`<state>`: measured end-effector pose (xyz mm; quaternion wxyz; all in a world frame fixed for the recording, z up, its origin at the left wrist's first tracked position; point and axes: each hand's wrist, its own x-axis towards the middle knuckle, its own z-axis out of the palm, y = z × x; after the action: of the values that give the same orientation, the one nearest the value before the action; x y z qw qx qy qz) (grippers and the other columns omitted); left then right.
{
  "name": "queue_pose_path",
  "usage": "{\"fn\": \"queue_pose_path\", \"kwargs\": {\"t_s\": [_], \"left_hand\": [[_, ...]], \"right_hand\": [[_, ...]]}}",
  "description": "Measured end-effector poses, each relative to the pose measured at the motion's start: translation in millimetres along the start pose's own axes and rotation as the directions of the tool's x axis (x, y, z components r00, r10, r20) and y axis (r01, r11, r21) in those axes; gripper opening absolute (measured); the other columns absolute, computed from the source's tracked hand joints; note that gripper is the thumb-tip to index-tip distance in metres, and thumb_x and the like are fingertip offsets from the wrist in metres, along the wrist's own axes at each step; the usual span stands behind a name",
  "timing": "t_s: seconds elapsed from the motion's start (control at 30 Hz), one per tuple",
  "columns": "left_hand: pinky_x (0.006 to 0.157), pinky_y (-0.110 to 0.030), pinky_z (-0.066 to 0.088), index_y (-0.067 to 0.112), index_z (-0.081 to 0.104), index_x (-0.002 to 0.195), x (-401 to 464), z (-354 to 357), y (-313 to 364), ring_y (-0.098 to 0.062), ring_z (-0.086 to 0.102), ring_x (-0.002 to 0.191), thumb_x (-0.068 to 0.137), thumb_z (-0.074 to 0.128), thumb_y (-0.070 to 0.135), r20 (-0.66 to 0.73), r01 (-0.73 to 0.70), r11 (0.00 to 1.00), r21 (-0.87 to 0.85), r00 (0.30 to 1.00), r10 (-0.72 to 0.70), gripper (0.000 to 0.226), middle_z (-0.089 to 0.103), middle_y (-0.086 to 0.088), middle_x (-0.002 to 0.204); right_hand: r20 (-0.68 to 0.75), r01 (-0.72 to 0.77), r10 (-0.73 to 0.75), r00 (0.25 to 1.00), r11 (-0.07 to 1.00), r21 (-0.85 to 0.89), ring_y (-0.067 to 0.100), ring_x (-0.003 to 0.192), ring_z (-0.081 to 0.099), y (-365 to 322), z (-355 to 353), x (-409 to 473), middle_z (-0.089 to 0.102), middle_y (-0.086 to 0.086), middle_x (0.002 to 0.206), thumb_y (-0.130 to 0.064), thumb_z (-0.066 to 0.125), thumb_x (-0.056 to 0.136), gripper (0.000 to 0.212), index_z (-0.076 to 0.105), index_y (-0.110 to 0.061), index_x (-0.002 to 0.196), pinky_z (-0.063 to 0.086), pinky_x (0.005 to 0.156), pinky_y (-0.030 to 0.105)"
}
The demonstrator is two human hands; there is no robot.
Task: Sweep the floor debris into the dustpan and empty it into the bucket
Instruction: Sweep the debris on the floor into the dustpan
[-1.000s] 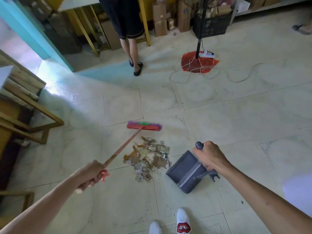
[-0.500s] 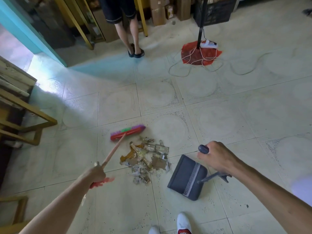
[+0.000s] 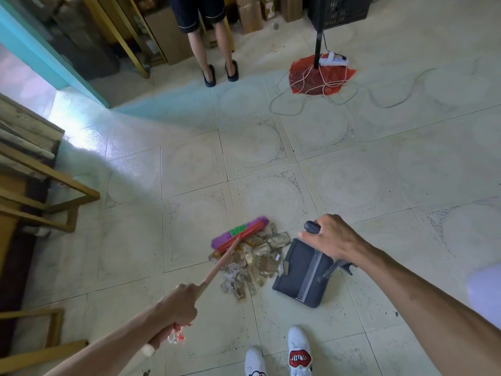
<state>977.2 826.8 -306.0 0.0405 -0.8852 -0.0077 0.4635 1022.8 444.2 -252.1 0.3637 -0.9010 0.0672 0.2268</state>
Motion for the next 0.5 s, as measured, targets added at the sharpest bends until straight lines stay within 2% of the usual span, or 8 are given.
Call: {"fn": "queue_pose_path", "kwargs": {"t_s": [0.17,0.27,0.37,0.5], "left_hand": [[0.039,-0.013,0.039,0.017,0.043,0.135,-23,16,6,-0.001,0.051,0.057,0.085,0.048,0.003,0.041,-0.095,0.995,0.04,0.995,0.093,0.052,0.048,0.009,0.081],[0.043,-0.013,0.048,0.024,0.042,0.14,-38,28,12,-0.005,0.057,0.055,0.087,0.044,0.002,0.09,-0.155,0.984,-0.085,0.983,0.163,0.057,0.061,0.001,0.092],[0.041,-0.013,0.047,0.03,0.038,0.145,-52,33,15,-0.005,0.057,0.046,0.088,0.048,0.004,0.083,-0.172,0.954,-0.244,0.977,0.197,0.064,0.064,-0.005,0.101],[0.037,-0.012,0.042,0.037,0.037,0.145,-70,34,13,0.0,0.051,0.033,0.09,0.051,0.009,0.047,-0.186,0.922,-0.341,0.975,0.215,0.064,0.062,0.003,0.078]], "right_hand": [[-0.009,0.017,-0.017,1.0,1.0,0.0,0.011,0.042,0.034,7,-4,-5,0.035,-0.006,0.051,-0.046,0.067,0.081,0.047,0.037,-0.021,0.055,0.032,0.045,0.024],[-0.01,0.021,-0.021,1.0,1.0,0.002,0.011,0.041,0.035,6,-1,-7,0.037,-0.006,0.05,-0.046,0.068,0.081,0.046,0.039,-0.021,0.054,0.031,0.044,0.024],[0.007,0.016,-0.016,1.0,1.0,0.006,0.014,0.044,0.036,4,5,-9,0.037,-0.003,0.053,-0.047,0.067,0.082,0.046,0.038,-0.021,0.057,0.032,0.047,0.026],[0.007,-0.034,0.034,0.999,0.999,-0.027,0.017,0.048,0.049,-1,9,-14,0.051,0.003,0.059,-0.043,0.065,0.087,0.04,0.05,-0.015,0.062,0.045,0.049,0.031]]}}
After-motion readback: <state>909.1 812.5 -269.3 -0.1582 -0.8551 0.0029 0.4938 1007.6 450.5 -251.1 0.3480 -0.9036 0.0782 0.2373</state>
